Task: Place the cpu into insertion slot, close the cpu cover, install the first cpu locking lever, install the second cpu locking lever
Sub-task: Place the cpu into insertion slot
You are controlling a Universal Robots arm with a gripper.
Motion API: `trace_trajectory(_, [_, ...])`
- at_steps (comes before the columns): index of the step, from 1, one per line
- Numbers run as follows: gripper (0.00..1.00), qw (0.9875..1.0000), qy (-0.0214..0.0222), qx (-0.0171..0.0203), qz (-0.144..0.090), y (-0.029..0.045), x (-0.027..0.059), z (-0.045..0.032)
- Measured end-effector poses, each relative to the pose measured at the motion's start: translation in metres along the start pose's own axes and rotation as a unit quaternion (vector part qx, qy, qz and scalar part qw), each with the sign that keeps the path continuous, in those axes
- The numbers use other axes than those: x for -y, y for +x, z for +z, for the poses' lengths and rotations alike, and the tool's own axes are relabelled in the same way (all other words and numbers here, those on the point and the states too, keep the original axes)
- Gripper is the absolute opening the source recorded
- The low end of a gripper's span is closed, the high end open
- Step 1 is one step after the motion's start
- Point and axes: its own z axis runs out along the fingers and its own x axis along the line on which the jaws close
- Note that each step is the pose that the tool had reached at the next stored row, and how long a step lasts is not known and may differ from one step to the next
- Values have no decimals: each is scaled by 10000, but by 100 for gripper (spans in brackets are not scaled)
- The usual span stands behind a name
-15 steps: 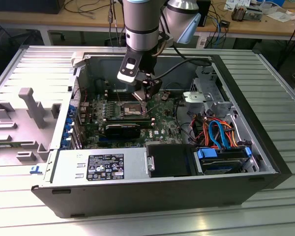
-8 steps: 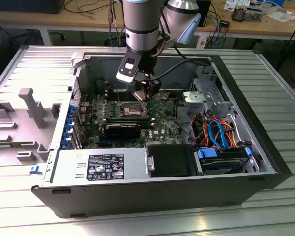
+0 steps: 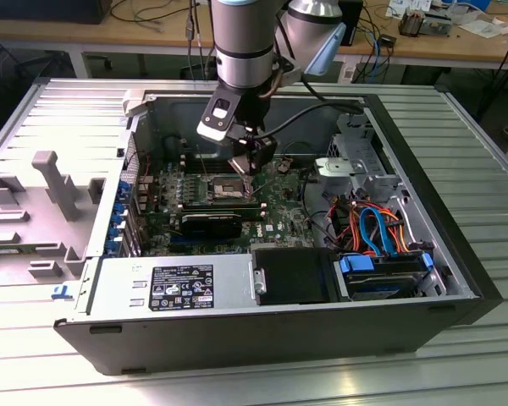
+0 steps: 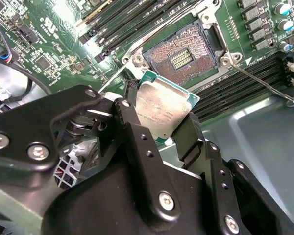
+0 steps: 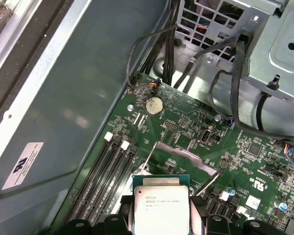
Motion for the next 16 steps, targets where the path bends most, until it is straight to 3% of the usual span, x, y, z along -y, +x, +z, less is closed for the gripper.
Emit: trace_trajectory(16, [54,9985,-10,48,553,0,0,3])
